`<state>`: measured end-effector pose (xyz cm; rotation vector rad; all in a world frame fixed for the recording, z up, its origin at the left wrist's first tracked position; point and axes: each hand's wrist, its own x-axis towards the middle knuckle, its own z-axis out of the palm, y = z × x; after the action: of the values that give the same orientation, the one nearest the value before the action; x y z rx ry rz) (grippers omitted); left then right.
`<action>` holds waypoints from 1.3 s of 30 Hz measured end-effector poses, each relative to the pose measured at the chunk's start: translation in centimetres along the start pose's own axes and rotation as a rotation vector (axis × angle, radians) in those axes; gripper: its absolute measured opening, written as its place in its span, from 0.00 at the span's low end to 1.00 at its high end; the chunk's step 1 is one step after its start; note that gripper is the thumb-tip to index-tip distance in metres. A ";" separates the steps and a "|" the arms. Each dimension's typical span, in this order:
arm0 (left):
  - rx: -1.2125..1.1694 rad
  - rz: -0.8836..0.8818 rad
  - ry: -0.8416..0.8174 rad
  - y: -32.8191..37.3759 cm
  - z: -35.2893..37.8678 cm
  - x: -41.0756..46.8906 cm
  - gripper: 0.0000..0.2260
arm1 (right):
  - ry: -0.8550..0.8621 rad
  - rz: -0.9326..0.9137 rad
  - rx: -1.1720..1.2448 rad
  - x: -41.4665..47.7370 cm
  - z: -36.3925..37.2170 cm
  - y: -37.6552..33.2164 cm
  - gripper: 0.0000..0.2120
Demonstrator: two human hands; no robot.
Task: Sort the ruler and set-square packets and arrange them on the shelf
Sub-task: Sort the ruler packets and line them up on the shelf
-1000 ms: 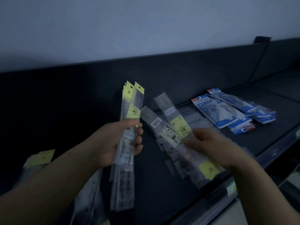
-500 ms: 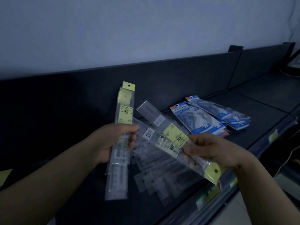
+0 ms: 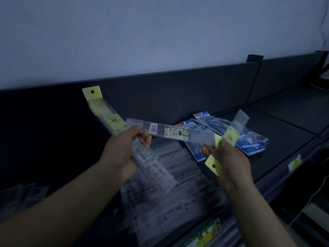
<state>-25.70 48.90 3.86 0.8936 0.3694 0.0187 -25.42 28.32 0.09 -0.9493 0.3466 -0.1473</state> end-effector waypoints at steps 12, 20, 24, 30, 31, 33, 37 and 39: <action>0.046 -0.042 -0.095 -2.9 2.1 -1.0 0.07 | 0.037 -0.124 0.026 1.1 0.5 -0.3 0.09; -0.023 -0.051 -0.049 -3.7 2.2 -1.0 0.05 | 0.048 -0.189 0.029 1.9 -0.2 -0.2 0.12; -0.042 -0.054 -0.055 -4.2 2.0 -1.1 0.05 | -0.072 -0.161 -0.002 1.8 -0.2 0.6 0.06; 0.197 -0.030 -0.177 -4.3 1.5 -1.8 0.11 | -0.054 -0.155 -0.094 3.2 -0.5 -0.4 0.05; 0.176 -0.058 -0.164 -4.0 1.5 -1.8 0.13 | -0.041 -0.175 -0.119 3.7 -0.8 -1.0 0.06; 0.097 -0.142 -0.125 -3.3 1.4 -1.7 0.14 | -0.086 -0.196 -0.203 4.4 -1.2 -2.0 0.07; 0.214 -0.251 -0.201 -3.4 1.6 -2.3 0.12 | -0.272 -0.090 -0.288 3.7 -0.5 -1.9 0.09; 0.366 -0.301 -0.327 -4.1 1.8 -2.9 0.13 | -0.312 -0.100 -0.329 3.1 0.3 -0.9 0.10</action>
<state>-28.36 44.47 2.64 1.1721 0.1992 -0.4800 -22.39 27.20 0.26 -1.2962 0.0331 -0.0316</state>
